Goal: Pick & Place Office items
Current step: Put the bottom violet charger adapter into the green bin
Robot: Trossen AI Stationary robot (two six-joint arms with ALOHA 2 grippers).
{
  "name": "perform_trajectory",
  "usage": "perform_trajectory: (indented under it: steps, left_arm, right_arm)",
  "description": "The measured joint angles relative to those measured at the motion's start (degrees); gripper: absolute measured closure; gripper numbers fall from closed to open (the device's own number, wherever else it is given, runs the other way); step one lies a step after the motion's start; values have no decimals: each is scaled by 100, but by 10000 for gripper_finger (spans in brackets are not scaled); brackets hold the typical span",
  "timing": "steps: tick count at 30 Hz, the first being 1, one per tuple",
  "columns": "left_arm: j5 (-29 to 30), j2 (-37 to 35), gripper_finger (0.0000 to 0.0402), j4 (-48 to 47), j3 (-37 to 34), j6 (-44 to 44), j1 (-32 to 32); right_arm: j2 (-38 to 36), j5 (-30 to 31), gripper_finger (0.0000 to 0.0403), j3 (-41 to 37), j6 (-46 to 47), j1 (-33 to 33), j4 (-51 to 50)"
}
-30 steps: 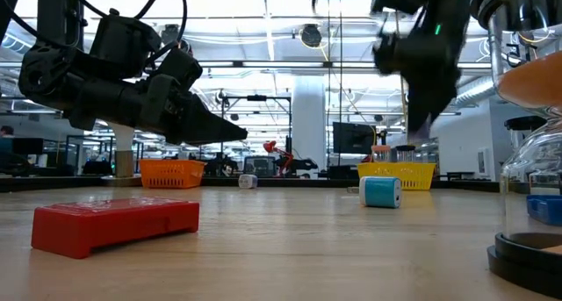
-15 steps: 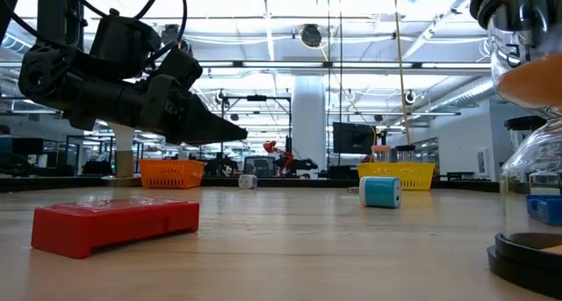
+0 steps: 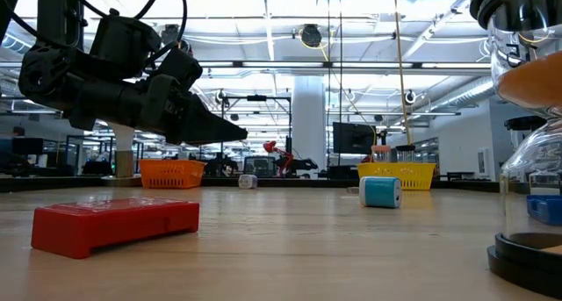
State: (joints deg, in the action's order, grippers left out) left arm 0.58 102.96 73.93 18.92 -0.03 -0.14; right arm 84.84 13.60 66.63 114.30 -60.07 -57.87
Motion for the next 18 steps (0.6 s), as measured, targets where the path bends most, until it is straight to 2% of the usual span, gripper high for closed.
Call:
perform_trajectory:
  steps: [5, 18]
  left_arm:
    - [0, 0, 380, 0, 0, -1, 0]
    - [3, 0, 380, 0, 0, -24, -2]
  right_arm:
    - [350, -472, 263, 0, 347, -51, 183]
    - [800, -491, 264, -142, 373, -27, 478]
